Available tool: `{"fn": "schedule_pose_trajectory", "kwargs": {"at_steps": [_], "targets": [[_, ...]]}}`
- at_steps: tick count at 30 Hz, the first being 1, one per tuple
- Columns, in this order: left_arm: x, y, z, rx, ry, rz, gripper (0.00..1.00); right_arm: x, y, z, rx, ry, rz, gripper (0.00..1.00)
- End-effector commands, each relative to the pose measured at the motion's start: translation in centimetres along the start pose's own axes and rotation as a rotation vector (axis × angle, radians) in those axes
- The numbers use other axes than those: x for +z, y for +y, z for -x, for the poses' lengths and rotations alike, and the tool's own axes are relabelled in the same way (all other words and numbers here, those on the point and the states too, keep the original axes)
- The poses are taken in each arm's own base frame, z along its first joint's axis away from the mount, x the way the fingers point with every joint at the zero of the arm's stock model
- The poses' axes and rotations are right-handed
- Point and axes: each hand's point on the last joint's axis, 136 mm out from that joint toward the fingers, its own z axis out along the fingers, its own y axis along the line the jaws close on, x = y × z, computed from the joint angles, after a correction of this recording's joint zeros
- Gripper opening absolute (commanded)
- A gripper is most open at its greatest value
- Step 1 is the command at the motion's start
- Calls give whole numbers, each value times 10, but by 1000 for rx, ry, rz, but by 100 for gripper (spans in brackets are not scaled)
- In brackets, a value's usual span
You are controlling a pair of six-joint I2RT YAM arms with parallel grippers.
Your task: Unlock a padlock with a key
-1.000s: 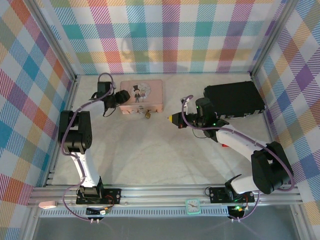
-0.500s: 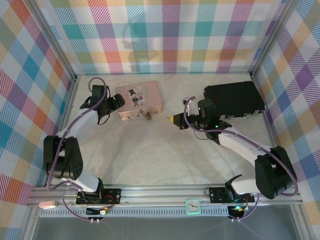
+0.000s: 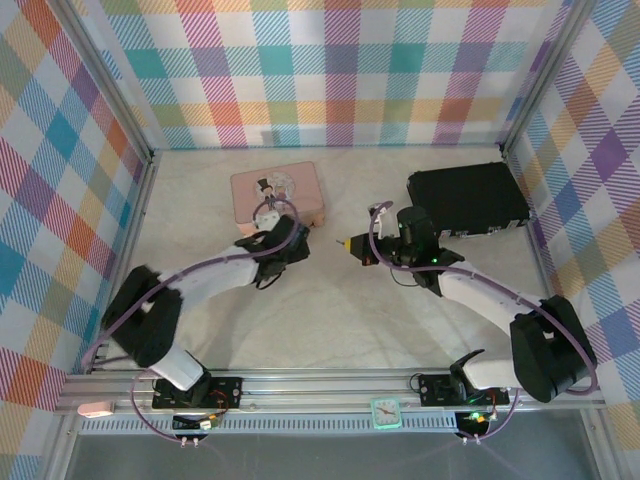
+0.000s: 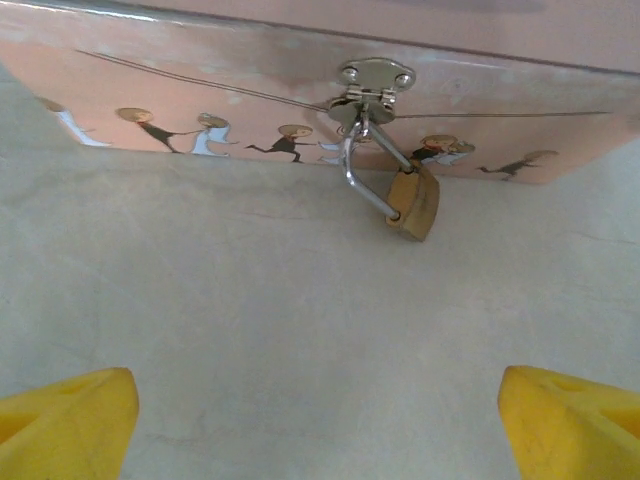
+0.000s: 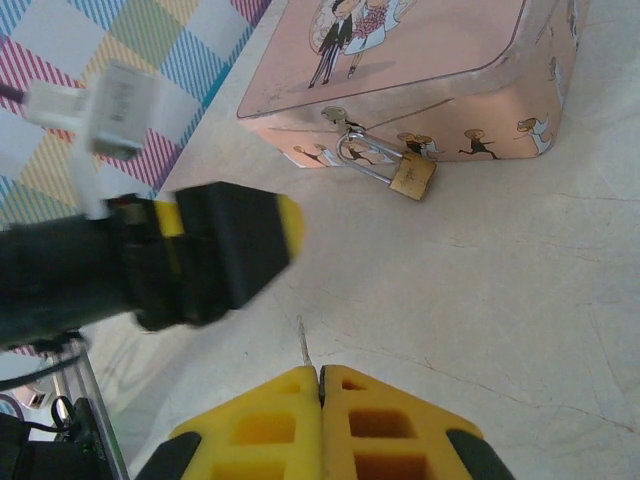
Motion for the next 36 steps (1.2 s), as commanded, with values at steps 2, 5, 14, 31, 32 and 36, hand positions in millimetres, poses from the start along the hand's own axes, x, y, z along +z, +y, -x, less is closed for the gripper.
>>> {"fn": "schedule_pose_trajectory", "kwargs": {"at_steps": [2, 5, 14, 31, 32, 36], "targets": [[26, -22, 12, -37, -70, 83, 92, -12, 7, 7, -44, -55, 8, 0], [43, -31, 14, -48, -94, 109, 90, -18, 7, 6, -58, -63, -6, 0], [77, -37, 16, -37, -148, 170, 83, -27, 6, 7, -91, -80, -37, 0], [72, -6, -6, -6, -87, 143, 41, -24, 9, 9, -79, -77, -15, 0], [68, 1, -8, 12, -81, 153, 41, -23, 9, 9, -79, -76, -15, 0], [59, 32, -17, 67, -47, 202, 40, -20, 9, 10, -71, -66, -8, 0]]}}
